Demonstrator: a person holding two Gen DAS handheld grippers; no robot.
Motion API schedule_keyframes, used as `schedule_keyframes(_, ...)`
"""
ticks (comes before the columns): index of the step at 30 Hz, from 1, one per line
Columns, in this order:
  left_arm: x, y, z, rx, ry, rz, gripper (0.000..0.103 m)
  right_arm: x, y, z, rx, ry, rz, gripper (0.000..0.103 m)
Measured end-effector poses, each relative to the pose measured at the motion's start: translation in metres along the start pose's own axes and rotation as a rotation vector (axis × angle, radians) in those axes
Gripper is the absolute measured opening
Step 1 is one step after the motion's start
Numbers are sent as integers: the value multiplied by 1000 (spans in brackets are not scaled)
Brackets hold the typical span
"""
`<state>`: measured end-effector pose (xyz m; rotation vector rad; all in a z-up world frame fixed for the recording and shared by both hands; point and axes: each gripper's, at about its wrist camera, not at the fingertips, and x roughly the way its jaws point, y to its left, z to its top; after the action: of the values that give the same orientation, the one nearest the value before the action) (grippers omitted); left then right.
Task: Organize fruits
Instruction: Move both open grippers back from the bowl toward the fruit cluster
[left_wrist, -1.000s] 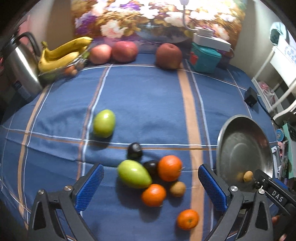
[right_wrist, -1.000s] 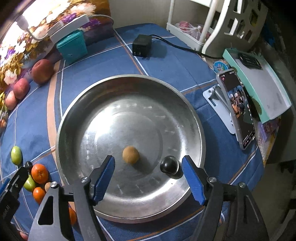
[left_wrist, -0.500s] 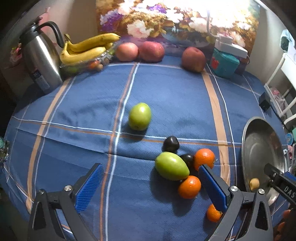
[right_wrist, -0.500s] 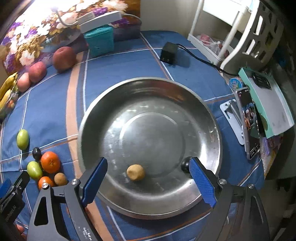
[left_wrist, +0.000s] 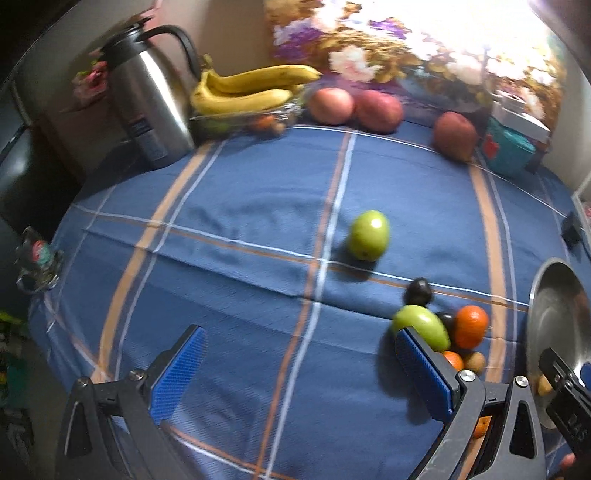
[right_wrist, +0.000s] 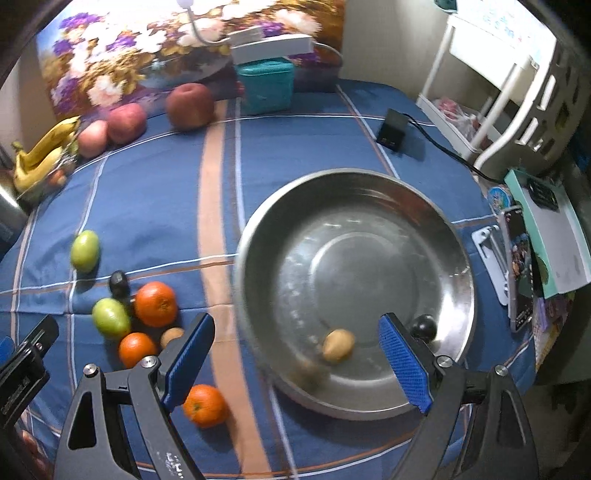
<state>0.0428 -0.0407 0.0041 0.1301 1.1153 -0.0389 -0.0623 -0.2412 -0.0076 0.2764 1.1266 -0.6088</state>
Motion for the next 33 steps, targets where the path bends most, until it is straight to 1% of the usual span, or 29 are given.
schedule_keyframes(4, 1, 16, 0, -45, 12, 41, 103, -2, 13, -3, -15, 4, 27, 90)
schedule_keyframes(8, 2, 26, 2, -61, 27, 87, 103, -3, 24, -5, -36, 7, 42, 90)
schedule_keyframes(12, 4, 33, 3, -64, 42, 98, 103, -5, 34, -8, -41, 17, 76, 90)
schedule_keyframes(14, 5, 35, 3, -65, 50, 87, 103, -4, 39, -9, -45, 23, 89, 90)
schedule_keyframes(19, 7, 38, 5, -75, 68, 21, 103, -7, 49, -10, -61, 29, 125, 90)
schedule_keyframes(24, 3, 35, 5, -61, 46, -3, 103, -11, 54, -10, -65, 22, 145, 90)
schedule_keyframes(33, 6, 24, 5, -47, 32, -92, 103, -11, 49, -10, -24, 29, 175, 90)
